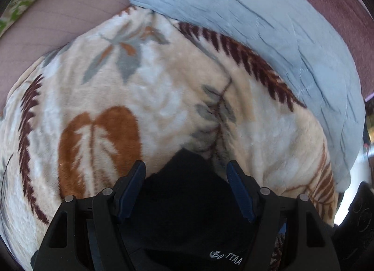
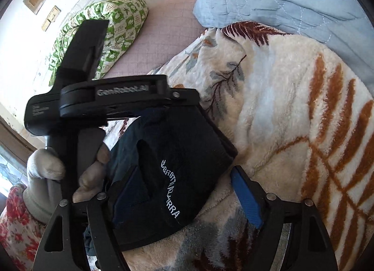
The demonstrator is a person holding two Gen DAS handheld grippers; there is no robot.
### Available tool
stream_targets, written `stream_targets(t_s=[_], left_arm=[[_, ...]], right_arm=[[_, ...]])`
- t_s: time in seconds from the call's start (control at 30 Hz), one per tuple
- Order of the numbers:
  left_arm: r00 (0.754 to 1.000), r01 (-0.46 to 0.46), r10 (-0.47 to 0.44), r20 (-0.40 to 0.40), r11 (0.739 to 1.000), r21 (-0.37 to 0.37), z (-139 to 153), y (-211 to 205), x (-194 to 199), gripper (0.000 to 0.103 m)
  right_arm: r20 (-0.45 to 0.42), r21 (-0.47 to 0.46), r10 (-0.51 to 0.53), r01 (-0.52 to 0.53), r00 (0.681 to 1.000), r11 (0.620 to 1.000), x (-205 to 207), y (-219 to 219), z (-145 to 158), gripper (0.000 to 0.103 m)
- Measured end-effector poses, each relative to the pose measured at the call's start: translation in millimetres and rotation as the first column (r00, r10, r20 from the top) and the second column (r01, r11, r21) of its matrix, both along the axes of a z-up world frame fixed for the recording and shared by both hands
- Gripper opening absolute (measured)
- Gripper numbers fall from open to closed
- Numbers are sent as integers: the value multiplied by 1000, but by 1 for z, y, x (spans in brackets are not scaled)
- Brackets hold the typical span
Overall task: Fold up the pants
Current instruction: 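Move both grippers to the edge of the folded black sweatpants, then grasp the sweatpants edge with the left gripper while the right gripper grasps beside it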
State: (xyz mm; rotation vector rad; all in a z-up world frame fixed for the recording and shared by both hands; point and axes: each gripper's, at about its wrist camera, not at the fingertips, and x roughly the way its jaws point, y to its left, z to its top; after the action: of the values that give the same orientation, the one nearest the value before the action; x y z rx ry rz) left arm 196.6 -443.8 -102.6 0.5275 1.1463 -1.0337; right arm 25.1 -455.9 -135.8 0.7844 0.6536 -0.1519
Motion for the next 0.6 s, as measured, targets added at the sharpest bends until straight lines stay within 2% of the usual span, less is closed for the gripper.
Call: stream_targets(t_s=[0.03, 0.07, 0.1, 0.2, 0.33, 0.43, 0.6], left_arm=[[999, 17, -18, 47, 999, 33, -2, -4, -7, 57], [994, 32, -38, 102, 998, 61, -2, -5, -13, 38], [991, 40, -47, 125, 997, 61, 0, -3, -15, 27], [999, 17, -15, 48, 999, -35, 18, 17, -6, 12], [1000, -20, 18, -15, 988, -154, 47, 46, 1, 12], [998, -49, 39, -50, 977, -207, 60, 58, 5, 12], [997, -68, 62, -37, 980, -186, 60, 58, 4, 12]], right_arm=[[6, 5, -3, 3, 1000, 1000, -1, -1, 0, 84], [10, 6, -4, 4, 1000, 1000, -1, -1, 1, 84], [9, 4, -4, 4, 1000, 1000, -1, -1, 1, 84], [20, 1, -9, 9, 1000, 1000, -1, -2, 2, 84], [42, 16, -29, 28, 999, 999, -5, -6, 3, 84], [52, 21, -34, 33, 998, 999, -6, -6, 4, 85], [48, -25, -57, 58, 997, 998, -6, -3, 9, 86]])
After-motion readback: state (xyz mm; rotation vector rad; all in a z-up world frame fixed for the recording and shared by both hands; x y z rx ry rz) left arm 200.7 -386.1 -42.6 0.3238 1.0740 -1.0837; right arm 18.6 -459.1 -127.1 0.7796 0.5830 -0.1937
